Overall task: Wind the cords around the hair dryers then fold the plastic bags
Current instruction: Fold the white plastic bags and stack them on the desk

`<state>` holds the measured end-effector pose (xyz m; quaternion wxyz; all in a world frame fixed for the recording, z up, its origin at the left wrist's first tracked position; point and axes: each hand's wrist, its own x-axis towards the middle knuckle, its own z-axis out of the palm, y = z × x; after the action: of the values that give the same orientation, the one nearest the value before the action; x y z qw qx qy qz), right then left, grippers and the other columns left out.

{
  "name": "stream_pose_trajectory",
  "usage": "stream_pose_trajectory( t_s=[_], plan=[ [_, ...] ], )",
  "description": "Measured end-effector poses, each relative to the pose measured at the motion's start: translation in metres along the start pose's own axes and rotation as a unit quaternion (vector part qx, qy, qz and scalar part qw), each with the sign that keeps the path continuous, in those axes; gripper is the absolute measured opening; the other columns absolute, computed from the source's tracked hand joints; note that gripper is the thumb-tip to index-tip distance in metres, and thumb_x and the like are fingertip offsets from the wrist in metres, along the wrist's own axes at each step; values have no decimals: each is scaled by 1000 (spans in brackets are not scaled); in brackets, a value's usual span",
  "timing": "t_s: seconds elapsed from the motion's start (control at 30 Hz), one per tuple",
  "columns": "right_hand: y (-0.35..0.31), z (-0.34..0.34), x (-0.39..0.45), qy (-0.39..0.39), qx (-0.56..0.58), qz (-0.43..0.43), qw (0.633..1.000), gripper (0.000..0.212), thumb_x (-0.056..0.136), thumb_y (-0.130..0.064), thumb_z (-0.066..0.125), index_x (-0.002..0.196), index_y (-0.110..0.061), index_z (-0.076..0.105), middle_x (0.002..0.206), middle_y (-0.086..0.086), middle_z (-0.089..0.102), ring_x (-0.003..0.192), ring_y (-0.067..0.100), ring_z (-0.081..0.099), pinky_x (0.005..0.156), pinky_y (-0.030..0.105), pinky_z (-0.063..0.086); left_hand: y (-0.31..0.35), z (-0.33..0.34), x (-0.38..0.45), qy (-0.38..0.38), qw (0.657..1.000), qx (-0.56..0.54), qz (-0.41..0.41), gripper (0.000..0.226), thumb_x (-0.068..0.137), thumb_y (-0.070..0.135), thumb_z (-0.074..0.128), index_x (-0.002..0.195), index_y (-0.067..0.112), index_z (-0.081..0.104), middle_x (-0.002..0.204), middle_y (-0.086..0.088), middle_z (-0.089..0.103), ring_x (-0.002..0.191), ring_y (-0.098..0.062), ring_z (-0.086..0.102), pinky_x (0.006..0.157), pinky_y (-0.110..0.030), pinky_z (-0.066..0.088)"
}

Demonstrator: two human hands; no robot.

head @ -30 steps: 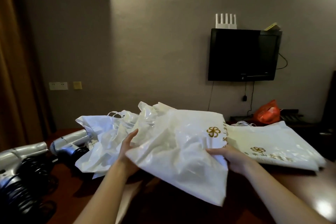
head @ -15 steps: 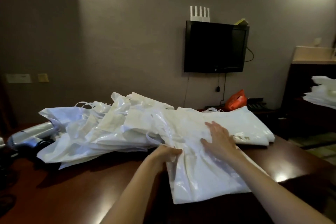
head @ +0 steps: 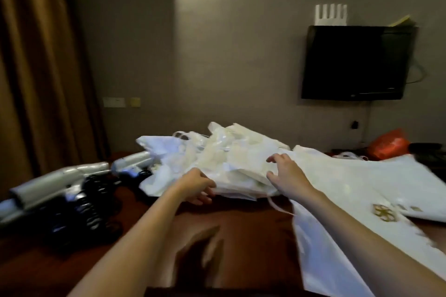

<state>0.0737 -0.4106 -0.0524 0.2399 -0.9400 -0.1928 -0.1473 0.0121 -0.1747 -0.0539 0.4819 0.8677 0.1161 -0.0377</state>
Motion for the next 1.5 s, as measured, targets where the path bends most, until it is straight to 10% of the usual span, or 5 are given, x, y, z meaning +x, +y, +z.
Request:
stream_pose_trajectory(
  t_s=[0.33, 0.57, 0.73, 0.93, 1.5],
  plan=[
    [-241, 148, -6, -149, 99, -226, 958, 32, 90, -25, 55, 119, -12, 56, 120, 9, 58, 114, 26, 54, 94, 32, 41, -155, -185, -105, 290, 945, 36, -147, 11, 94, 11, 60, 84, 6, 61, 77, -10, 64, 62, -18, 59, 52, -25, 49],
    [-319, 205, -18, -331, 188, -159, 911, 83, 87, -50, 61, 146, -8, 21, 142, 15, 45, 129, 32, 45, 102, 39, 40, -183, -191, -106, 342, 928, -86, -122, 17, 96, 13, 60, 103, -2, 62, 90, -14, 65, 78, -20, 65, 60, -23, 53],
    [-326, 222, -22, -284, 254, -100, 919, 64, 86, -43, 63, 132, -14, 30, 129, 10, 56, 117, 30, 54, 92, 39, 46, -169, -185, -89, 336, 927, -93, -136, 26, 96, 20, 61, 72, 9, 59, 79, -9, 63, 76, -20, 61, 84, -39, 54],
    [-320, 207, -30, -179, 320, -98, 925, 50, 84, -45, 62, 120, -22, 36, 117, 3, 63, 109, 26, 60, 85, 38, 49, -150, -168, -80, 334, 887, -314, -59, 17, 97, 15, 58, 101, 0, 65, 94, -13, 69, 82, -19, 64, 80, -31, 51],
    [-149, 90, -1, -54, 368, -34, 928, 76, 72, -47, 79, 121, -24, 26, 103, -2, 65, 95, 17, 65, 66, 18, 47, -18, -40, -19, 190, 872, -447, 65, 14, 87, 6, 67, 97, -5, 63, 82, -17, 67, 67, -24, 69, 53, -28, 56]
  ],
)
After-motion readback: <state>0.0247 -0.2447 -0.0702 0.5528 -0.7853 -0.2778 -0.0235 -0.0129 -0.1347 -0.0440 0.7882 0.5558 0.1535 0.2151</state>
